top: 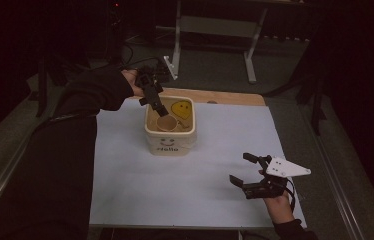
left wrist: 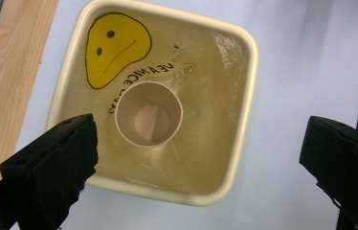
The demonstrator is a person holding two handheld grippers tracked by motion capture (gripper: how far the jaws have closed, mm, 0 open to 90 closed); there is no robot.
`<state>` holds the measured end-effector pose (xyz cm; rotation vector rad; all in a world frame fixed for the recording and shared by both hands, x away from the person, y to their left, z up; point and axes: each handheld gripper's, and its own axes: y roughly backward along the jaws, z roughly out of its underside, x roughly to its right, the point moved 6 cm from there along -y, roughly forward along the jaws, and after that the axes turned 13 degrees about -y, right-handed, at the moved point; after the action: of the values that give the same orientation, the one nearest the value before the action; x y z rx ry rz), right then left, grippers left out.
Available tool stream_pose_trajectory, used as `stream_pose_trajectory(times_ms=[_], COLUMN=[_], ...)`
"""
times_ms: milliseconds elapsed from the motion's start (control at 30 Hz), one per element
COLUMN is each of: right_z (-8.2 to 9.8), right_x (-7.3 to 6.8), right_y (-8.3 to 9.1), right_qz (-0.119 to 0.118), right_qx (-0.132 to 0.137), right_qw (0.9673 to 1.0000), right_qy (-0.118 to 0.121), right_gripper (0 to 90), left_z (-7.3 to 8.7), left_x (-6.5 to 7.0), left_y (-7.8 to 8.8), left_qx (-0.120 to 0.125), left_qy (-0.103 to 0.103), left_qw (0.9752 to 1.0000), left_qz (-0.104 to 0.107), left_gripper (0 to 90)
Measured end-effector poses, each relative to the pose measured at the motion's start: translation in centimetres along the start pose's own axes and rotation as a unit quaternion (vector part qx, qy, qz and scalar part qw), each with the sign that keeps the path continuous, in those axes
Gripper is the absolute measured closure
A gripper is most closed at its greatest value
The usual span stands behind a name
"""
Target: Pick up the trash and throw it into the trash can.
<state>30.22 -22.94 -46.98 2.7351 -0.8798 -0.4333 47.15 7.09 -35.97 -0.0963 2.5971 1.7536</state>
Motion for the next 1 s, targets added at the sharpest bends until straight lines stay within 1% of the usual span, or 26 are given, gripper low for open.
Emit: stream_pose_trajectory(times_ms=[67, 167, 233, 300, 367, 400, 433, 467, 500, 533, 600, 633, 667, 700, 733, 800, 833, 967, 1000], right_z=[0.0, 0.0, 0.0, 0.0, 0.0, 0.0, 0.0, 0.0, 0.0, 0.0, 0.0, 0.0, 0.0, 0.0, 0.0, 0.0, 0.0, 0.0, 0.0], right_x=[0.0, 0.0, 0.0, -0.1, -0.1, -0.1, -0.1, -0.1, -0.1, -0.1, -0.1, -0.1, -0.1, -0.1, -0.2, -0.2, -0.2, -0.2, -0.2], right_y=[0.0, 0.0, 0.0, 0.0, -0.1, -0.1, -0.1, -0.1, -0.1, -0.2, -0.2, -0.3, -0.3, -0.3, -0.3, -0.3, -0.3, -0.3, -0.3], right_qz=[0.001, 0.001, 0.002, 0.001, 0.001, 0.001, 0.001, 0.001, 0.001, 0.0, 0.0, -0.001, -0.001, -0.001, 0.0, -0.001, -0.001, -0.001, 0.0], right_qx=[0.0, 0.001, 0.001, 0.0, 0.0, -0.001, -0.001, -0.001, -0.001, -0.003, -0.005, -0.006, -0.005, -0.006, -0.006, -0.007, -0.007, -0.007, -0.007], right_qw=[1.0, 1.0, 1.0, 1.0, 1.0, 1.0, 1.0, 1.0, 1.0, 1.0, 1.0, 1.0, 1.0, 1.0, 1.0, 1.0, 1.0, 1.0, 1.0], right_qy=[0.0, 0.001, 0.0, 0.002, 0.002, 0.003, 0.003, 0.004, 0.004, 0.004, 0.002, 0.003, 0.003, 0.003, 0.004, 0.006, 0.006, 0.006, 0.006], right_gripper=[11.4, 11.4, 11.5, 11.4, 11.4, 11.5, 11.4, 11.4, 11.4, 11.4, 11.5, 11.4, 11.4, 11.4, 11.4, 11.4, 11.4, 11.4, 11.4], left_z=[0.1, 0.5, 0.8, 1.3, 2.0, 2.4, 2.8, 3.1, 3.5, 3.8, 4.4, 4.6, 4.8, 5.0, 5.2, 5.6, 5.8, 6.7, 6.9], left_x=[0.5, 1.1, 1.6, 2.1, 2.4, 2.7, 2.8, 3.0, 3.2, 3.4, 3.7, 3.8, 4.0, 4.3, 4.5, 5.1, 5.4, 6.3, 6.6], left_y=[0.3, 0.6, 0.8, 0.9, 1.1, 1.2, 1.3, 1.4, 1.5, 1.6, 1.7, 1.9, 1.9, 2.0, 2.0, 2.0, 2.0, 1.8, 1.8], left_qx=[0.004, 0.01, 0.025, 0.036, 0.036, 0.038, 0.038, 0.04, 0.04, 0.036, 0.035, 0.038, 0.045, 0.046, 0.054, 0.059, 0.066, 0.066, 0.072], left_qy=[0.005, 0.006, 0.009, 0.007, 0.01, 0.015, 0.015, 0.017, 0.021, 0.022, 0.028, 0.03, 0.031, 0.033, 0.034, 0.035, 0.039, 0.04, 0.04], left_qw=[1.0, 0.9999, 0.9996, 0.9993, 0.9992, 0.9991, 0.9991, 0.9989, 0.9989, 0.999, 0.9989, 0.9986, 0.9983, 0.9981, 0.9976, 0.9973, 0.9967, 0.9966, 0.9963], left_qz=[0.0, -0.006, -0.007, -0.008, -0.012, -0.008, -0.015, -0.014, -0.011, -0.017, -0.016, -0.023, -0.02, -0.022, -0.028, -0.027, -0.027, -0.029, -0.027], left_gripper=[0.3, 0.3, 0.3, 0.3, 0.3, 0.3, 0.3, 0.3, 0.3, 0.3, 0.3, 0.3, 0.3, 0.3, 0.3, 0.3, 0.3, 0.3, 0.3])
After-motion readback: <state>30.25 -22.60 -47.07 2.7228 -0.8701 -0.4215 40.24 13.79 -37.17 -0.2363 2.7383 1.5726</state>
